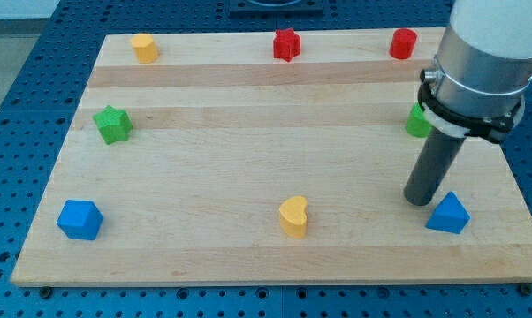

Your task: Push the blue triangle downwards

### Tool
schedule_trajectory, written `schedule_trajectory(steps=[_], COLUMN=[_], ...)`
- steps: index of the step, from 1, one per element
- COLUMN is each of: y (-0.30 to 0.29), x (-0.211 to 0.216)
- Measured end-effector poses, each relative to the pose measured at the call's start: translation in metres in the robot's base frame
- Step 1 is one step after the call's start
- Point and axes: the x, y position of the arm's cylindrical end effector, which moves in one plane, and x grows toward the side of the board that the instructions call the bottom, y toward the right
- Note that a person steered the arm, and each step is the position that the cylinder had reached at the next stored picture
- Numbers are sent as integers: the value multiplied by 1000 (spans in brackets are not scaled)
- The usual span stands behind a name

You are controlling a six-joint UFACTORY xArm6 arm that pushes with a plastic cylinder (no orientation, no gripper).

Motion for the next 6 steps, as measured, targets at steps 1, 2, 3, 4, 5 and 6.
schedule_trajectory(steps=[1, 2, 3, 4, 5, 6], y=[0, 2, 2, 15, 28, 28], x=[4, -1, -23, -26, -26, -26])
